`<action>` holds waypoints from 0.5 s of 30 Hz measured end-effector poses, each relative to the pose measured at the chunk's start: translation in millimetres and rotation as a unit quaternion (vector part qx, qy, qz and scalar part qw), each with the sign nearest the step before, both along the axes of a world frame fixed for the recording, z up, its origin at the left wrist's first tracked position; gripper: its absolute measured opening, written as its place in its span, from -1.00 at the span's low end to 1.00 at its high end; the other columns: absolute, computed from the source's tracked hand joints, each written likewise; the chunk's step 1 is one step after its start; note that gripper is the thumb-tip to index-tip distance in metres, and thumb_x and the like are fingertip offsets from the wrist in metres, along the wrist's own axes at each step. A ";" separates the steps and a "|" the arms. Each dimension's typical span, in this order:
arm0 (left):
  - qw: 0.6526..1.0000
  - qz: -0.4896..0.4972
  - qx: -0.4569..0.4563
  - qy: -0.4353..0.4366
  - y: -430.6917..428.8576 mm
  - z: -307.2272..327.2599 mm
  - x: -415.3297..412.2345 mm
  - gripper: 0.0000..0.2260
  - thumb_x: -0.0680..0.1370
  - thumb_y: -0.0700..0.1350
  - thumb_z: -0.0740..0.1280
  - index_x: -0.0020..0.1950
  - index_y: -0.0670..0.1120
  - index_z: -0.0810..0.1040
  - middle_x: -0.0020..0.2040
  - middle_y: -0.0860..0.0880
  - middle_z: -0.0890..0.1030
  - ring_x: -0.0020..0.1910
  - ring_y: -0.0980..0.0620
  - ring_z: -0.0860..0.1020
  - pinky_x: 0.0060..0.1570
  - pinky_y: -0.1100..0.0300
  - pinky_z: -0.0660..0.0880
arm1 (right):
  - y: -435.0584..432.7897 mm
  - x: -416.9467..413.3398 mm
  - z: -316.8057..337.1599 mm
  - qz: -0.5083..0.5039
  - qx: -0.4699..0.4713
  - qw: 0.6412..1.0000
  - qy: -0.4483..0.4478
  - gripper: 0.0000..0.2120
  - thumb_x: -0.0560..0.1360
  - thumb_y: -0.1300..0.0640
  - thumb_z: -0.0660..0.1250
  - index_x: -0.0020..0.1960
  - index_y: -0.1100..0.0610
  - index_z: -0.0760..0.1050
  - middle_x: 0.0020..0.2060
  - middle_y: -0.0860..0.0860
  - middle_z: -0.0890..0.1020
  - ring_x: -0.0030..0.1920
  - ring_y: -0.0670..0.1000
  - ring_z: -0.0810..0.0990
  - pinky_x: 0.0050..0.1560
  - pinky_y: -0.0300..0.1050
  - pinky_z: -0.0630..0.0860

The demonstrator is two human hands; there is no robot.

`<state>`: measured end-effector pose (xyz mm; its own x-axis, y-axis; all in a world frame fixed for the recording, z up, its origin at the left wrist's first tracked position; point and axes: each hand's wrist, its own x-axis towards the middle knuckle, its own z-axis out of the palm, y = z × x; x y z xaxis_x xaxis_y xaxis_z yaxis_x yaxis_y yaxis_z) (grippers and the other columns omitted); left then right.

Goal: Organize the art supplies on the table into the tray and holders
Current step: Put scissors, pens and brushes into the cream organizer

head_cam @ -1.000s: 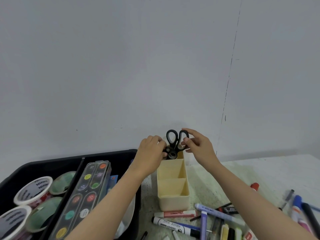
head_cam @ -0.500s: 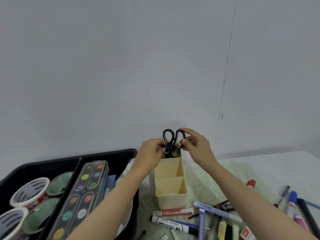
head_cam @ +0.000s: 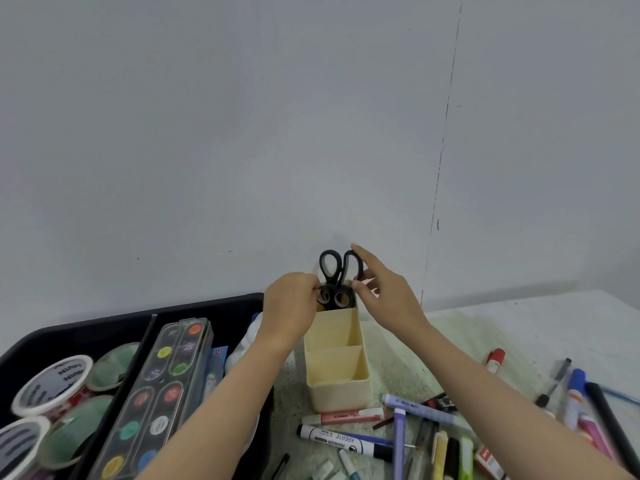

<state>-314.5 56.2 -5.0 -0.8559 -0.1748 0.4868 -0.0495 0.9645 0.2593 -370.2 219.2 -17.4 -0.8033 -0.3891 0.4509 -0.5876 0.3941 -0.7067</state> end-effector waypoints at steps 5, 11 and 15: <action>0.999 -0.002 -0.034 0.008 -1.5 4.7 1.0 -0.84 0.52 -0.17 0.32 -0.05 0.00 0.70 -0.21 -0.02 0.68 -0.14 -0.06 0.53 -0.17 0.11 0.37 | 3.4 3.7 -2.5 0.015 0.066 0.998 -0.011 -0.22 0.46 -0.05 0.38 0.47 -0.31 -0.05 0.00 -0.12 0.52 -0.04 -0.06 0.55 0.00 -0.13 0.48; 0.998 -0.008 -0.004 -0.067 -6.8 9.1 7.8 -0.73 0.52 -0.26 0.22 0.13 -0.09 0.62 0.07 -0.06 0.65 0.11 -0.08 0.55 0.08 0.12 0.40 | 0.0 4.4 -7.0 -0.012 0.085 0.996 0.022 -0.21 0.49 -0.02 0.34 0.48 -0.30 -0.13 0.13 -0.02 0.55 -0.06 -0.03 0.55 -0.07 -0.14 0.47; 0.987 -0.041 -0.043 -0.152 -11.7 8.8 12.2 -0.70 0.51 -0.14 0.30 0.23 -0.15 0.47 0.17 -0.05 0.56 0.13 -0.07 0.51 0.10 0.07 0.43 | -4.0 8.2 -12.2 -0.021 0.076 0.996 0.047 -0.19 0.51 0.01 0.33 0.47 -0.32 -0.18 0.26 -0.08 0.47 -0.05 -0.06 0.55 -0.12 -0.18 0.44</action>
<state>-302.4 44.5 3.8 -0.9742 -0.0676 0.2152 -0.0326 0.9862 0.1624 -362.0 215.2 -29.6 -0.7772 -0.4253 0.4637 -0.6292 0.5174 -0.5800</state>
